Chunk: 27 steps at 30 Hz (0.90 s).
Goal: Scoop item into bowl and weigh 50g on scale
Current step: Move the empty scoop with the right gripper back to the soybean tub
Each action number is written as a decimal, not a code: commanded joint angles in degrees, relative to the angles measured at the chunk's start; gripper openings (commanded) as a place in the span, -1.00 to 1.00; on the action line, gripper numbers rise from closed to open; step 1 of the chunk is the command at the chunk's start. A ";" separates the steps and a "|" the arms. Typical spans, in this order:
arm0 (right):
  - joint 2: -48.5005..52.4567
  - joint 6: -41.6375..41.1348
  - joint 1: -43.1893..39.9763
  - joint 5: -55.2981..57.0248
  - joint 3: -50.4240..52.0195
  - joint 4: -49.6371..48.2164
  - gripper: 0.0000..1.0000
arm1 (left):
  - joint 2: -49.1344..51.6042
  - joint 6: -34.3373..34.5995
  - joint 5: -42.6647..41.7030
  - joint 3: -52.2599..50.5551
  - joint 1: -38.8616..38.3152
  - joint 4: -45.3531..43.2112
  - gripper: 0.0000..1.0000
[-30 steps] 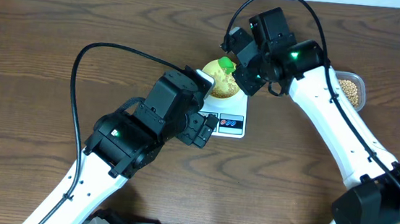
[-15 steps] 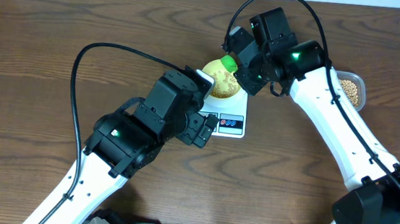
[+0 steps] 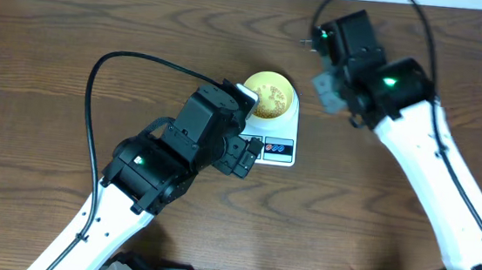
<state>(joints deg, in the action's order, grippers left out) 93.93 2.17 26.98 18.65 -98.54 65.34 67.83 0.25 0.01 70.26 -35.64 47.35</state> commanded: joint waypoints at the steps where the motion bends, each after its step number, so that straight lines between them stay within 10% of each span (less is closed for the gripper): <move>1: -0.42 -12.28 -3.82 11.04 -0.76 6.12 -0.97 | 0.33 0.92 0.68 0.68 0.22 0.02 0.97; 27: 13.18 -17.31 -25.09 -4.07 -0.26 8.15 -0.98 | 0.33 0.92 0.68 0.68 0.22 0.02 0.97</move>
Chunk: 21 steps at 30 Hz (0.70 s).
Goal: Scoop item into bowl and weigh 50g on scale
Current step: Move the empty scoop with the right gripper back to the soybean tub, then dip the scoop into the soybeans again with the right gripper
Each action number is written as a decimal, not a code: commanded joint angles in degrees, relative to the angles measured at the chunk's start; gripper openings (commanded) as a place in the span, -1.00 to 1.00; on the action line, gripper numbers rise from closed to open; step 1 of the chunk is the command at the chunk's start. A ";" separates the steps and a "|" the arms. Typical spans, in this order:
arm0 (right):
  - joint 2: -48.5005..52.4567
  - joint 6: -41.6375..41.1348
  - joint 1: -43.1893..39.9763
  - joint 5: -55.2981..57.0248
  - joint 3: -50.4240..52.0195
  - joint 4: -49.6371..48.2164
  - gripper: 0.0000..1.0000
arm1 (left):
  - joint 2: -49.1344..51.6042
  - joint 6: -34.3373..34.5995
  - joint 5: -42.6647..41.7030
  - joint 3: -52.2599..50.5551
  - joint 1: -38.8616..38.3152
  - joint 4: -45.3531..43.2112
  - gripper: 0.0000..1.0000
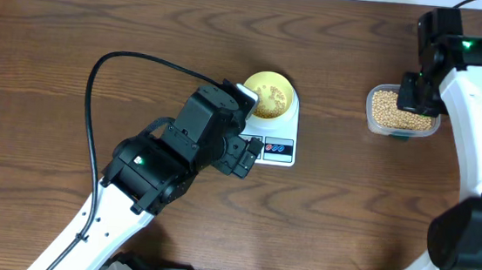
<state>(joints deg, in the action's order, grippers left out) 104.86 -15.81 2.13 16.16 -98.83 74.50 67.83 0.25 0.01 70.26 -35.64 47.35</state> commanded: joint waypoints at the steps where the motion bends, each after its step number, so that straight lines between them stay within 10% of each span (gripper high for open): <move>1: 2.84 0.79 -0.31 -1.55 0.02 -1.40 -0.98 | 0.33 0.92 0.68 0.68 0.22 0.02 0.97; 21: 12.48 3.15 -1.70 -9.75 0.00 -2.03 -0.98 | 0.33 0.92 0.68 0.68 0.22 0.02 0.97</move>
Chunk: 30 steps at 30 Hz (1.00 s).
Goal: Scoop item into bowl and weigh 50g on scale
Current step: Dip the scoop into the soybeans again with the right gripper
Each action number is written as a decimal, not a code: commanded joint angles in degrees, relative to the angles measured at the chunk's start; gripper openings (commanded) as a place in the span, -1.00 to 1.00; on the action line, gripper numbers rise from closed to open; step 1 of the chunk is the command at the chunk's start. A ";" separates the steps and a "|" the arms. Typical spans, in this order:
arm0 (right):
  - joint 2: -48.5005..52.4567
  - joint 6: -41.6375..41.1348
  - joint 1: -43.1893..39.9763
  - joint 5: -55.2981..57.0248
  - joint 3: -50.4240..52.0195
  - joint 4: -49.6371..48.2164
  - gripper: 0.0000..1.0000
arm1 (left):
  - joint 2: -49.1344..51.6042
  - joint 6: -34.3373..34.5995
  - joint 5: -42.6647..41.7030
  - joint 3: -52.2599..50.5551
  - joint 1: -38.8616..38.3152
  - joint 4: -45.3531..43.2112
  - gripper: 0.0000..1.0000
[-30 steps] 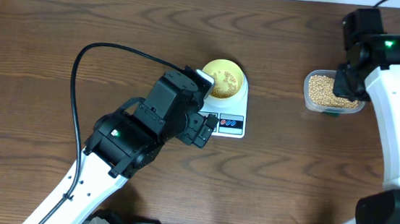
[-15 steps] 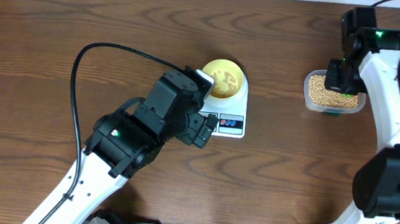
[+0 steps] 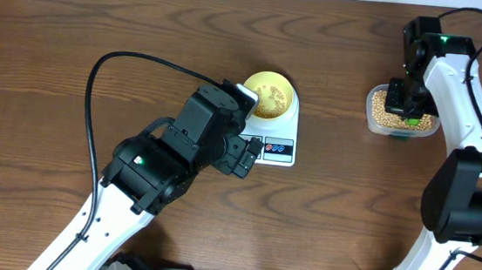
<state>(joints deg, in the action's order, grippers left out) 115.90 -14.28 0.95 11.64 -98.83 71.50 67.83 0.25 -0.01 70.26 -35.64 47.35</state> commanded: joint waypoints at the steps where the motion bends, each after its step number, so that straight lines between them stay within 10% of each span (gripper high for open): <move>1: 1.42 1.77 -0.63 -6.05 -0.07 1.27 -0.98 | 0.33 0.92 0.70 0.68 0.22 0.02 0.97; 30: 1.40 17.25 -18.53 -40.79 -0.15 4.17 -0.98 | 0.33 0.92 0.70 0.68 0.22 0.02 0.97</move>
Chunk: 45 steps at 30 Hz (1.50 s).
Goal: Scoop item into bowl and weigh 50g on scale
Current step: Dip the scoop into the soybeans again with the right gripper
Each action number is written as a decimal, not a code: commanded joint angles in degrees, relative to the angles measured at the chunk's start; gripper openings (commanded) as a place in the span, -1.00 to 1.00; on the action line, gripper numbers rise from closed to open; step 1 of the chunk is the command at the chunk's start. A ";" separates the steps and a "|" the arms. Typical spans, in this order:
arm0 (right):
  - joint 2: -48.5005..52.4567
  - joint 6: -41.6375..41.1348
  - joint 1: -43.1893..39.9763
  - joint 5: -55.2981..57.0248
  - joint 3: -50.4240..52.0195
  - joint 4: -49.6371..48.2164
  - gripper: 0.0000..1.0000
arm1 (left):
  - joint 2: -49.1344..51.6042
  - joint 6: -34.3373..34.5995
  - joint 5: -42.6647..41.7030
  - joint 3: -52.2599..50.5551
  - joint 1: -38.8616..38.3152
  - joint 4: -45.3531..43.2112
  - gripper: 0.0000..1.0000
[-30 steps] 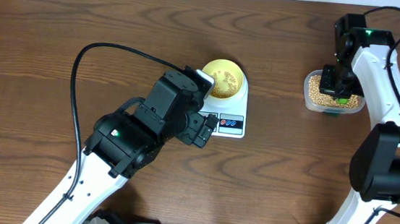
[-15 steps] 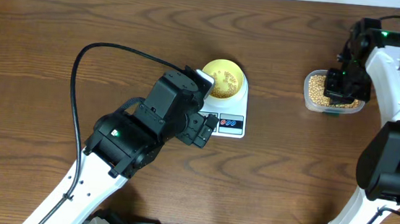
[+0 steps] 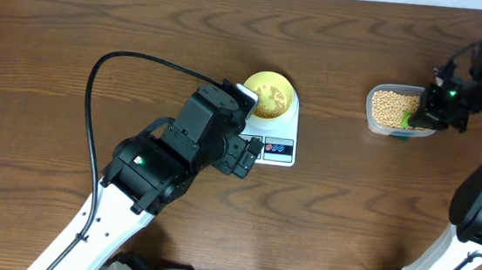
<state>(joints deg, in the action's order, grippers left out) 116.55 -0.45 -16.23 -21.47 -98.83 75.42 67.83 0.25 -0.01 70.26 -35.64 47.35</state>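
Note:
A yellow bowl (image 3: pixel 271 95) holding a little grain sits on the white scale (image 3: pixel 279 138) at the table's middle. My left gripper (image 3: pixel 246 94) rests at the bowl's left rim; its jaws are hidden under the arm. At the right stands a clear tub of grain (image 3: pixel 389 108). My right gripper (image 3: pixel 424 113) is at the tub's right edge, tilted, shut on a green scoop (image 3: pixel 411 124) that dips into the tub.
The scale's display and buttons (image 3: pixel 277 145) face the front edge. A black cable (image 3: pixel 96 87) loops from the left arm over the left of the table. The right arm runs down the right side.
My right gripper was over the tub from its far side; now it sits at the tub's right edge, tilted, with the arm swung out to the right. The left arm, bowl and scale are unchanged.
First my right gripper was near the bowl on the scale, blurred in motion. Then it was back at the grain tub on the right, then lower over the grain. Now it is at the tub's right rim with the scoop. The left arm stayed still.

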 commanded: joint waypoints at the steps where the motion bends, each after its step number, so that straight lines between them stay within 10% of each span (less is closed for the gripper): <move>1: 0.74 3.54 -1.90 -7.67 -0.11 0.35 -0.98 | 0.33 0.92 0.70 0.68 0.22 0.02 0.97; 45: 0.81 18.97 -9.81 -27.23 10.29 -7.93 -0.98 | 0.33 0.92 0.70 0.68 0.22 0.02 0.97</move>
<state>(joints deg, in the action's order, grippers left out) 116.79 16.53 -24.88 -45.47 -88.97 67.64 67.83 0.25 -0.01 70.26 -35.64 47.35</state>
